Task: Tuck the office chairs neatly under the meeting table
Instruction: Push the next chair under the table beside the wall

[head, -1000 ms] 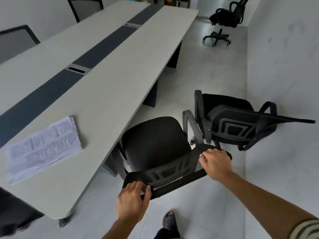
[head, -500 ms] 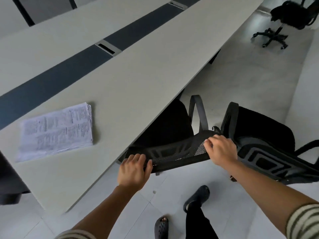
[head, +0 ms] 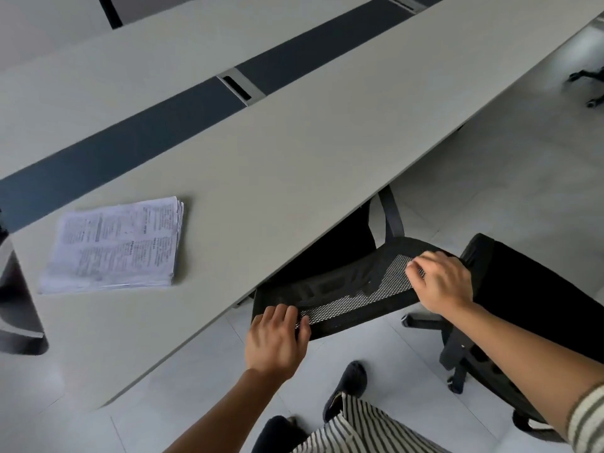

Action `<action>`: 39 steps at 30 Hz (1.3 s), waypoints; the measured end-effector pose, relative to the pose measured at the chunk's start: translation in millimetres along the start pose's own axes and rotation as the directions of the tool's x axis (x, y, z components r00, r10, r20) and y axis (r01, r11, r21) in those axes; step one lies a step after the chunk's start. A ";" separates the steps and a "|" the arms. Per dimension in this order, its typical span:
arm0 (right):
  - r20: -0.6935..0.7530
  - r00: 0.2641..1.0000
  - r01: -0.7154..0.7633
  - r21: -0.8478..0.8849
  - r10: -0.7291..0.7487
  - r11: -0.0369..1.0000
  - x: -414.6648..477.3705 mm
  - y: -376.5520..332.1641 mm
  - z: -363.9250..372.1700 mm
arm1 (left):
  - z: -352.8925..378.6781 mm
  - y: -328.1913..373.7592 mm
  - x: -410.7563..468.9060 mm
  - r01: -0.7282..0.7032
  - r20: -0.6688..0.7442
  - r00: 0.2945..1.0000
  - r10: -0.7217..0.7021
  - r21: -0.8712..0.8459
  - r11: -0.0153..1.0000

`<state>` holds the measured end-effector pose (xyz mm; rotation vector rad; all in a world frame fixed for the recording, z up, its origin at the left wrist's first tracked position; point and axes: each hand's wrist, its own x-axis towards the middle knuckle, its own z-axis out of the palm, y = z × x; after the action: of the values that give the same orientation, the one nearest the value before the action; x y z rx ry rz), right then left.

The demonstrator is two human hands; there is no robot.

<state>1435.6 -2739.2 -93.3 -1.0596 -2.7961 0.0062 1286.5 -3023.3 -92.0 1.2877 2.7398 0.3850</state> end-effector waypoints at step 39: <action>0.422 0.265 -0.640 0.749 0.867 -0.169 -394.7 -14.2 -120.4 | -42.1 128.1 -60.9 -0.070 0.473 0.721 0.507 -0.678 0.731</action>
<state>1735.0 -3016.1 -28.5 -1.9444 -0.9722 1.1857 1413.1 -2999.5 -19.1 1.3378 1.6084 0.6626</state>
